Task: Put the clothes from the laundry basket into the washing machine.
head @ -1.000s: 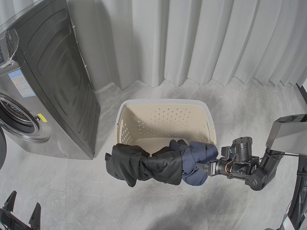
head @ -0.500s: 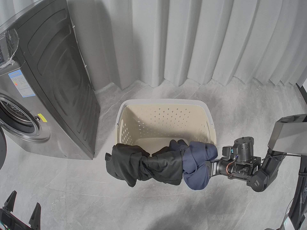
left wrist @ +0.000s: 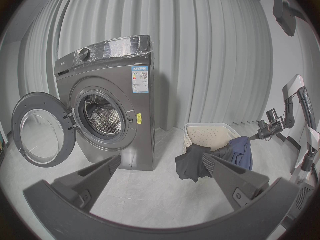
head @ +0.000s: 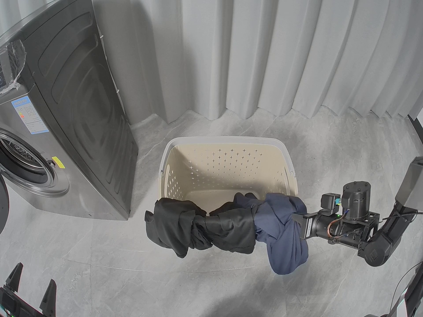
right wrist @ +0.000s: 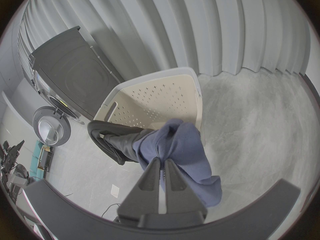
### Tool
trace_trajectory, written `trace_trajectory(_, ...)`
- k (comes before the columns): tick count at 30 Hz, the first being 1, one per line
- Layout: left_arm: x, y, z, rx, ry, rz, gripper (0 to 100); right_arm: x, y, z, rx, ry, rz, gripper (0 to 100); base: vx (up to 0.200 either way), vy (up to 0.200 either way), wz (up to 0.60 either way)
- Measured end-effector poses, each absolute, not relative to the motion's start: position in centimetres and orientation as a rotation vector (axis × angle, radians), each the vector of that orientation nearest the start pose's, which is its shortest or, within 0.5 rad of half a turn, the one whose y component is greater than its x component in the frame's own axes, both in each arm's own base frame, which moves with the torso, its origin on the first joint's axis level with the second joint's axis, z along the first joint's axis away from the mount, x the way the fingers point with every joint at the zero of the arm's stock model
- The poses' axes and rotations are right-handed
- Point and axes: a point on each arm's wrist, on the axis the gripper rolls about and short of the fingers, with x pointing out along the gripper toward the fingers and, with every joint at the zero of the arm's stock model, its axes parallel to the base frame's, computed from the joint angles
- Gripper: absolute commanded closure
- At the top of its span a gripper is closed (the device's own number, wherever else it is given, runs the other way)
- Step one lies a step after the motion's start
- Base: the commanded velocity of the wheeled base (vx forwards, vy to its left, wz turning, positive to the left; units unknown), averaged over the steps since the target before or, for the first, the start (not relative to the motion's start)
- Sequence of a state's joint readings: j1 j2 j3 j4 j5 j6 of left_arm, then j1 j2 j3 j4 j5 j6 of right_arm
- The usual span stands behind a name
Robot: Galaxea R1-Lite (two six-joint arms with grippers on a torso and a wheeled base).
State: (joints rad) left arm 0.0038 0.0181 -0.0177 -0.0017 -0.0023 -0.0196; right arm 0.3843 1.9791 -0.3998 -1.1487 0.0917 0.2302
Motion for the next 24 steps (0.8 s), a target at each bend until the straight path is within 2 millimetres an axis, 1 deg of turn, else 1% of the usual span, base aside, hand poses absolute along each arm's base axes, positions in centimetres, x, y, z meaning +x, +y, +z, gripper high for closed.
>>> trace_trajectory(15, -2.3, 0.0, 8.1, -0.019, -0.001, 0.002, 0, 23.6, 11.7, 9.7, 0.172, 0.359, 0.485, 100, 0.0, 0.0, 0.0)
trace_trajectory(24, -2.3, 0.0, 8.1, -0.02, -0.001, 0.003, 0, 22.0, 11.2, 13.4, 0.199, 0.219, 0.498, 100, 0.0, 0.0, 0.0)
